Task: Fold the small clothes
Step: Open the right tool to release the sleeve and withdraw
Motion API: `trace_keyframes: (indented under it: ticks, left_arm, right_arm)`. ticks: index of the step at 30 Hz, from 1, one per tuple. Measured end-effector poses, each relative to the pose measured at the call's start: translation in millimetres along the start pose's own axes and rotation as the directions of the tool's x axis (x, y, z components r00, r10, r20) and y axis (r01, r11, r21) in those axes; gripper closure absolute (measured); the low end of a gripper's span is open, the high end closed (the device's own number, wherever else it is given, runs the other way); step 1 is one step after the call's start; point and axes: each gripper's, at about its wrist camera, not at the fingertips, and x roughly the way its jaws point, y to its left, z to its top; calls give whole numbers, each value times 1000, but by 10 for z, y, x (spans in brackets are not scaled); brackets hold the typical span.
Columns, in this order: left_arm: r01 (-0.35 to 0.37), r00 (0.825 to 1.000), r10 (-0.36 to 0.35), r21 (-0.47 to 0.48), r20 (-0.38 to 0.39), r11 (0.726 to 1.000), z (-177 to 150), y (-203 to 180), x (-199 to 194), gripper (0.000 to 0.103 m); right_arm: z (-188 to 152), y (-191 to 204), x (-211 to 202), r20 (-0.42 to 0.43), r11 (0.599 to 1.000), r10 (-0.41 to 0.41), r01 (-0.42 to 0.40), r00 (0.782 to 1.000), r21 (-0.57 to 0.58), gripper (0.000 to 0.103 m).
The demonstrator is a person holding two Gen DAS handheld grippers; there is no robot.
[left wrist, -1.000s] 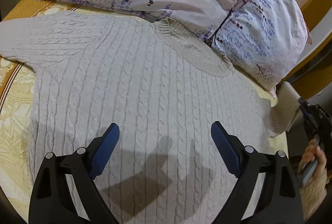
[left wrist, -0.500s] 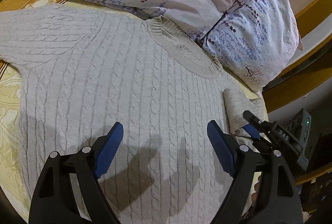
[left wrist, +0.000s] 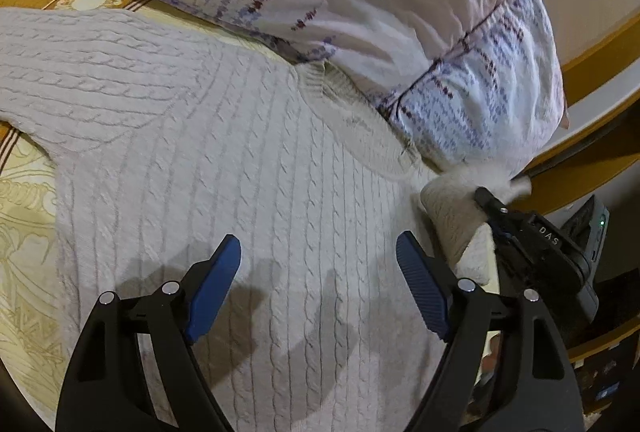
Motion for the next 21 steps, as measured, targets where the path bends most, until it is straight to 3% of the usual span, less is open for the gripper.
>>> trace_keyframes:
  ticks: [3, 5, 8, 10, 11, 14, 16, 21]
  left_arm:
    - [13, 1000, -12, -30, 26, 999, 29, 87, -75, 22]
    - [17, 1000, -15, -56, 23, 998, 52, 151, -77, 22]
    - [41, 999, -41, -93, 3, 995, 91, 218, -25, 25]
    - [58, 998, -59, -95, -6, 994, 114, 217, 21, 25]
    - [65, 998, -67, -94, -16, 993, 133, 204, 64, 26]
    - [65, 996, -71, -98, -59, 993, 177, 175, 233, 32]
    - [43, 995, -51, -101, -84, 994, 207, 169, 355, 37]
    - [1, 995, -11, -97, -98, 995, 291, 173, 543, 51]
  right_arm:
    - [-162, 273, 294, -111, 998, 7, -14, 994, -61, 95]
    - [-331, 434, 567, -215, 991, -10, -19, 977, -134, 87]
    - [-594, 572, 749, -342, 978, -34, -39, 939, -203, 66]
    - [-645, 588, 589, -335, 976, 7, -79, 942, -204, 38]
    - [-649, 566, 493, -322, 976, 16, -85, 947, -201, 35]
    - [-524, 313, 190, -262, 989, 32, -68, 965, -128, 35]
    - [-398, -44, 14, -231, 1000, 22, -23, 973, -5, 35]
    - [-361, -599, -268, -187, 988, -31, 58, 982, 143, 35]
